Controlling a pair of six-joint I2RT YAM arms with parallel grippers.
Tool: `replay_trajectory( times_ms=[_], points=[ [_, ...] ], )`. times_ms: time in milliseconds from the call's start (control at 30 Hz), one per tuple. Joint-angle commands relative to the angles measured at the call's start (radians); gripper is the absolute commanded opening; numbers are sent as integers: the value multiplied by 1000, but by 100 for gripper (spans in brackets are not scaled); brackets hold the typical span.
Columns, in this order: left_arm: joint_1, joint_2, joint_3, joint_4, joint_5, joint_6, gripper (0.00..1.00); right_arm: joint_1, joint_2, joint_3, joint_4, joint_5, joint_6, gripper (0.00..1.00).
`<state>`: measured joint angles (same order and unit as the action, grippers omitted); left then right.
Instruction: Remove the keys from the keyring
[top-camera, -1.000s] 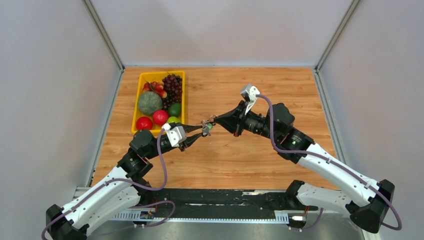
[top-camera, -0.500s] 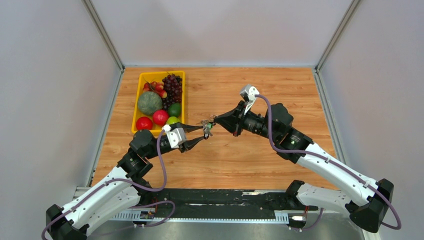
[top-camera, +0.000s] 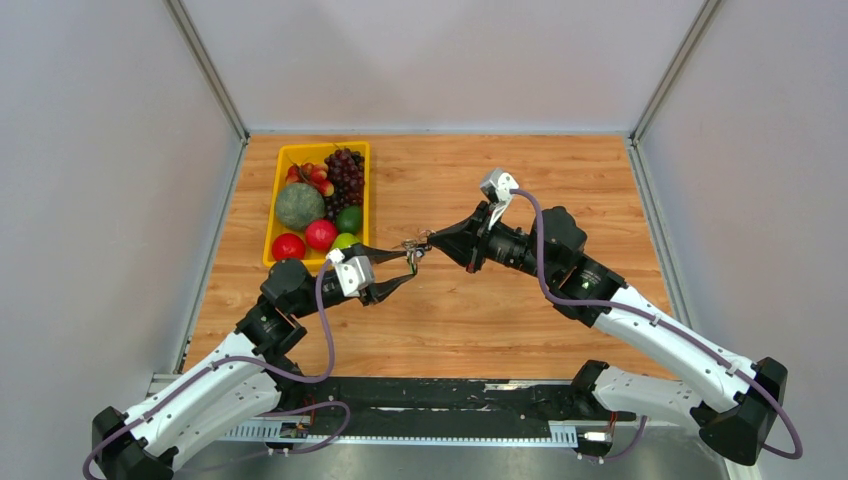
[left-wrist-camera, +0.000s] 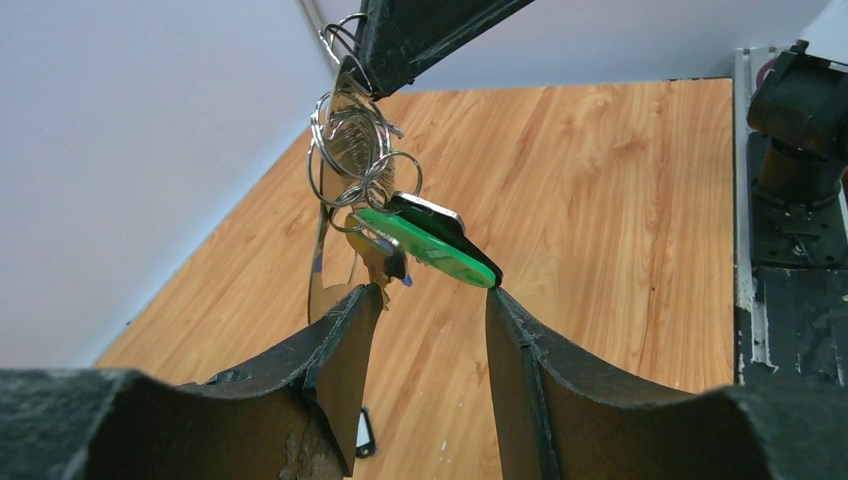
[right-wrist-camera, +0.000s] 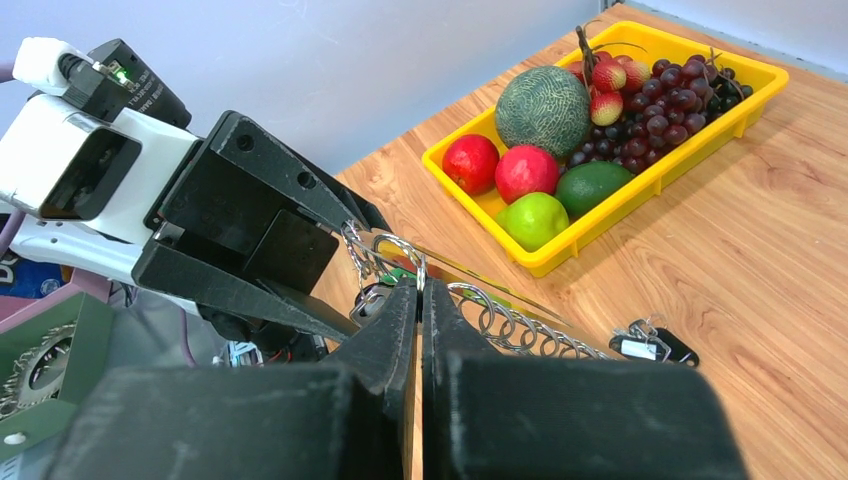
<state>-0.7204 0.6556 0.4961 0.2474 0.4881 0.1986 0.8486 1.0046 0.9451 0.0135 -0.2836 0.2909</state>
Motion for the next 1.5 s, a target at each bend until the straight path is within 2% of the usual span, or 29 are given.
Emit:
replay_trajectory(
  times_ms=[0, 233, 500, 1033, 1167, 1300, 1467],
  points=[
    [-5, -4, 6, 4, -32, 30, 52, 5, -11, 1, 83, -30, 21, 0],
    [-5, -2, 7, 2, -32, 28, 53, 5, -9, -9, 91, -34, 29, 0],
    [-5, 2, 1, 6, -18, 24, 62, 5, -11, 6, 91, -44, 29, 0],
    [-5, 6, -6, 18, 50, 29, 63, 6, -15, 17, 91, -60, 34, 0],
    [-6, 3, -12, 35, 85, 32, 58, 5, -8, 18, 91, -69, 36, 0],
    [-8, 2, -11, 34, 71, 33, 40, 5, -9, 13, 91, -65, 32, 0],
    [-8, 5, -11, 32, 59, 32, 33, 5, -23, 1, 91, -31, 21, 0]
  ],
)
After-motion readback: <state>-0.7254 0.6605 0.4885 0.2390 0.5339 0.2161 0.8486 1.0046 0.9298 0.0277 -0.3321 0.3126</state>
